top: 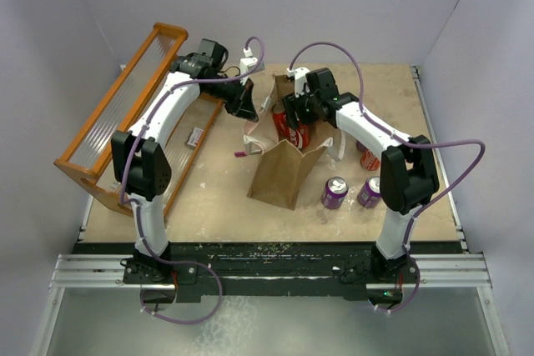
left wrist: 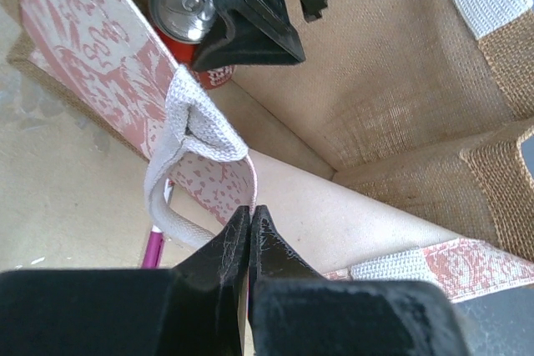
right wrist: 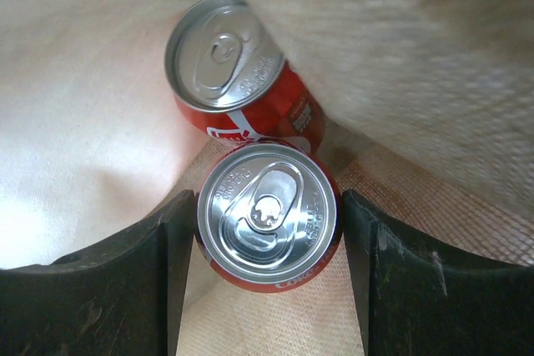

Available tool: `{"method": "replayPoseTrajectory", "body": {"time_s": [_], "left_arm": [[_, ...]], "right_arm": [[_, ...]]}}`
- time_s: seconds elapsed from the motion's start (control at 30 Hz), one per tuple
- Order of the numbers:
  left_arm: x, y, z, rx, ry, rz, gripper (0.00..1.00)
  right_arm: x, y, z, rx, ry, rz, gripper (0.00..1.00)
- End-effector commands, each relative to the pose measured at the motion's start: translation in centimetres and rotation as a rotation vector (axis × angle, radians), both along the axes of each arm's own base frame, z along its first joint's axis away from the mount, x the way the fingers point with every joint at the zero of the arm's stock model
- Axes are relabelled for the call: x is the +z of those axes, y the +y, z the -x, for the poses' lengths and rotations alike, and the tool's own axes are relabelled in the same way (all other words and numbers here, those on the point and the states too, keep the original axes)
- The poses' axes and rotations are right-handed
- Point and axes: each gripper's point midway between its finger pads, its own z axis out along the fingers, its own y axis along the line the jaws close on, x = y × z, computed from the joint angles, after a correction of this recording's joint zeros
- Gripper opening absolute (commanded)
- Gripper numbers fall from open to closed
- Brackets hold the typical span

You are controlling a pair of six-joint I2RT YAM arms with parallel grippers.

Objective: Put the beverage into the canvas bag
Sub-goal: Place the drink in the canvas bag.

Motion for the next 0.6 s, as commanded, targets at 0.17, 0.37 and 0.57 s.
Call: {"method": "replayPoseTrajectory", "body": {"time_s": [0.17, 0.37, 0.57], "left_arm": [[-1.2, -0.2, 1.2, -0.068, 0.11, -0.009, 0.0], [-0.4, -0.7, 0.9, -0.041, 0.143, 0.012, 0.0], [1.6, -1.4, -0.3, -0.013, 0.108, 0.055, 0.0]], "right_arm": [[4.5, -2.0, -5.6, -0.107, -0.282, -0.086, 0.0], [3.7, -2.2, -5.1, -0.041, -0.325, -0.124, 0.0], [2.8, -2.0, -3.7, 0.053, -0.324, -0.12, 0.0]]}}
